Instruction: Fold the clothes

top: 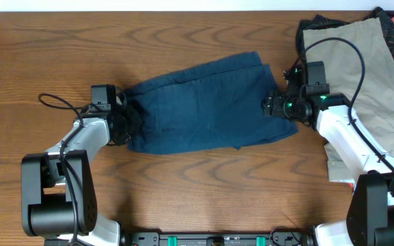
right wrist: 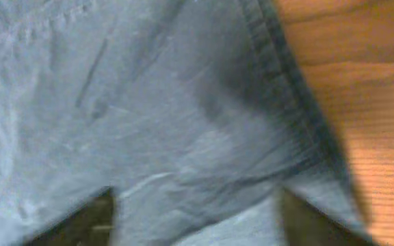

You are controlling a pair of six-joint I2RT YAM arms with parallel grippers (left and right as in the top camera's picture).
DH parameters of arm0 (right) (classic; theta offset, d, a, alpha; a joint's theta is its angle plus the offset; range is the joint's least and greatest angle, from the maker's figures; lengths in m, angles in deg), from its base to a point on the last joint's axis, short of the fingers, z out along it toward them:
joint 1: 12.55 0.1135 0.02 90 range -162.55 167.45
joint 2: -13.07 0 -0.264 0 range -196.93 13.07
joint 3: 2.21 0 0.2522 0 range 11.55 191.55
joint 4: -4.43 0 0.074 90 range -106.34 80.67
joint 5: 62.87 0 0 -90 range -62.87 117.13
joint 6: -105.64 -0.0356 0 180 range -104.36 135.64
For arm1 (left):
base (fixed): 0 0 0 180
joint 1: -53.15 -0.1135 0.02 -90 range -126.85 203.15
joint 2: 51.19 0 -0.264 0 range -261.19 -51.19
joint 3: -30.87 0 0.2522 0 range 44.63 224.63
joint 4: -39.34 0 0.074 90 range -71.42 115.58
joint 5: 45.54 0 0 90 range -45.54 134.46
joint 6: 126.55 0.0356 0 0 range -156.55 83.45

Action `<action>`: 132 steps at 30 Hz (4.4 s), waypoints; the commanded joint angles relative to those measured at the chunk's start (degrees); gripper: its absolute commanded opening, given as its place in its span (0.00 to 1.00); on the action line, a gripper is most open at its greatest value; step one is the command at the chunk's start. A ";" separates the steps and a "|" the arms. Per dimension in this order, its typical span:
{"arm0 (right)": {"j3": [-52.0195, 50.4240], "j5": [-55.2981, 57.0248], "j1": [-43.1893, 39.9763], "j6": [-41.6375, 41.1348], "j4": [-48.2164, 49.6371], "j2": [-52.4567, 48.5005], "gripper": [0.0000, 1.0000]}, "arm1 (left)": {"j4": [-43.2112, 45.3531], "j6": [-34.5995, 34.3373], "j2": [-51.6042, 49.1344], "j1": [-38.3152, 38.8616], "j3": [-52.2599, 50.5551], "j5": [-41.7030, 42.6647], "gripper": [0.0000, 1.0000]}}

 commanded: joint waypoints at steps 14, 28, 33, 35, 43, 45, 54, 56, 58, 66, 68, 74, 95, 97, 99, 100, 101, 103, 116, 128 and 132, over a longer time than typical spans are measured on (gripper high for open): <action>0.24 -9.64 15.19 4.13 0.46 -5.66 0.01 | -29.38 3.74 19.78 0.35 5.05 2.49 0.06; 0.42 -22.67 35.69 3.87 19.56 -24.13 0.02 | -30.58 1.14 33.22 0.35 10.29 12.96 0.06; 3.41 -18.73 32.26 3.89 15.69 -21.42 0.25 | -30.56 1.40 33.68 0.35 10.27 12.94 0.06; 4.96 -16.04 28.92 3.98 11.08 -19.04 0.29 | -30.53 1.62 33.68 0.35 10.27 12.94 0.06; 6.69 -2.38 12.22 7.41 -4.81 -9.66 0.31 | -30.51 1.81 33.68 0.35 10.27 12.46 0.06; 6.62 -0.26 9.44 8.41 -7.45 -9.77 0.25 | -30.49 1.81 33.68 0.35 10.27 12.46 0.06; 1.92 2.08 4.15 10.62 -7.96 -13.62 0.15 | -30.27 1.70 33.68 0.35 10.27 12.50 0.06; 0.72 2.08 4.81 10.54 -6.75 -14.32 0.15 | -30.25 0.79 33.68 0.42 10.27 12.52 0.06; -0.28 2.03 5.33 10.51 -5.70 -14.82 0.10 | -30.10 -1.29 33.68 0.90 10.27 12.52 0.06; -1.40 -0.28 10.21 8.79 -6.01 -15.61 0.01 | -21.57 -7.98 32.30 9.57 10.27 12.50 0.06; -1.40 -0.26 12.28 7.32 -5.99 -15.61 0.01 | -18.12 -9.73 30.67 12.66 10.27 12.48 0.06; -1.40 -0.24 16.70 5.31 -6.40 -15.61 0.01 | -9.97 -14.01 23.15 20.57 10.27 12.48 0.06; 8.70 18.27 1.60 1.99 -23.89 -8.70 0.47 | 1.55 -10.93 10.49 22.58 10.27 12.66 0.35; 9.42 12.37 -0.52 5.14 -23.78 -6.97 0.45 | -1.22 -8.79 10.49 20.11 10.27 11.13 0.35; 9.46 3.91 -1.62 9.27 -23.39 -5.68 0.46 | -3.85 -6.97 10.47 17.97 10.27 7.69 0.40; 9.46 -0.63 -1.70 11.19 -23.41 -5.33 0.46 | -5.40 -5.92 10.47 16.83 10.25 5.05 0.43; 9.44 -4.20 -1.64 12.61 -23.41 -5.25 0.47 | -6.69 -5.64 10.43 15.93 10.25 2.75 0.46; 9.27 -12.76 -0.85 15.91 -23.34 -5.31 0.50 | -8.94 -5.66 10.40 14.34 10.25 -0.31 0.52; 8.15 -20.13 13.44 13.05 -22.47 -11.50 0.52 | -15.52 -5.66 10.40 12.35 10.25 -0.68 0.54; 17.62 -43.15 10.08 18.75 -36.61 -9.51 0.01 | -17.05 -5.66 10.40 12.37 10.25 -0.68 0.55; 18.69 -43.71 9.40 19.69 -40.83 -6.80 0.01 | -17.44 -5.66 10.40 12.37 10.25 -0.68 0.54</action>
